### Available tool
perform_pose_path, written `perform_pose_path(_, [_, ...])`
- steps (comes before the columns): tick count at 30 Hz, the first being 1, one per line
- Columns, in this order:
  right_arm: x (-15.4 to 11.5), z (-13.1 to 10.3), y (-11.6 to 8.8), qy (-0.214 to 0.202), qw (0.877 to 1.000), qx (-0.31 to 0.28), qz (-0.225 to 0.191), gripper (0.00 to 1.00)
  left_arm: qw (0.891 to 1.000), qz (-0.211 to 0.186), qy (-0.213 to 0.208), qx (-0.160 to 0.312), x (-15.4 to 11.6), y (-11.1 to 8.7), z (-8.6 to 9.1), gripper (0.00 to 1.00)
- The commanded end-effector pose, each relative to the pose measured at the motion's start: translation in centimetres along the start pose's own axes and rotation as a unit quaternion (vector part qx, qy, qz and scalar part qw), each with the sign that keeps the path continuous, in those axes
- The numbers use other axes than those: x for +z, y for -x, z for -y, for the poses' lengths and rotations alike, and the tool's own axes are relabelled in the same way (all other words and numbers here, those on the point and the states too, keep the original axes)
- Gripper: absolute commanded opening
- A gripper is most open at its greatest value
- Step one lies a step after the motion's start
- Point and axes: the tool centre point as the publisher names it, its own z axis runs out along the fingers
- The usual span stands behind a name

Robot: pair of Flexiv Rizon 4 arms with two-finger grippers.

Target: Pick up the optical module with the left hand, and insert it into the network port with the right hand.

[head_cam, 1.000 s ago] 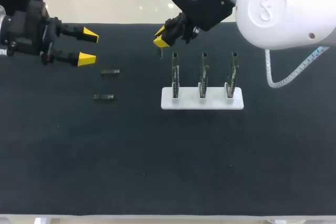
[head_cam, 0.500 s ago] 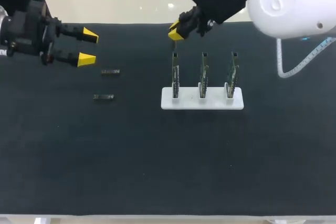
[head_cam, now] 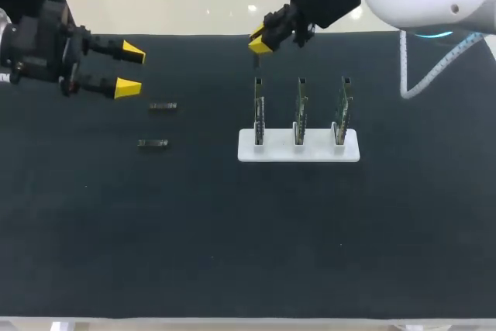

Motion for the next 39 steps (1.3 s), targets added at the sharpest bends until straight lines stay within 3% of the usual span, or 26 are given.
perform_pose_path(1, [0.6, 0.6, -0.3, 0.009, 1.000, 0.001, 0.007, 0.00, 1.000, -0.002, 0.001, 0.000, 0.0, 0.0, 0.1, 1.00])
perform_pose_path(39, [1.5, 0.3, -2.4, 0.026, 0.999, -0.008, 0.025, 0.00, 1.000, -0.002, 0.001, 0.000, 0.0, 0.0, 0.1, 1.00])
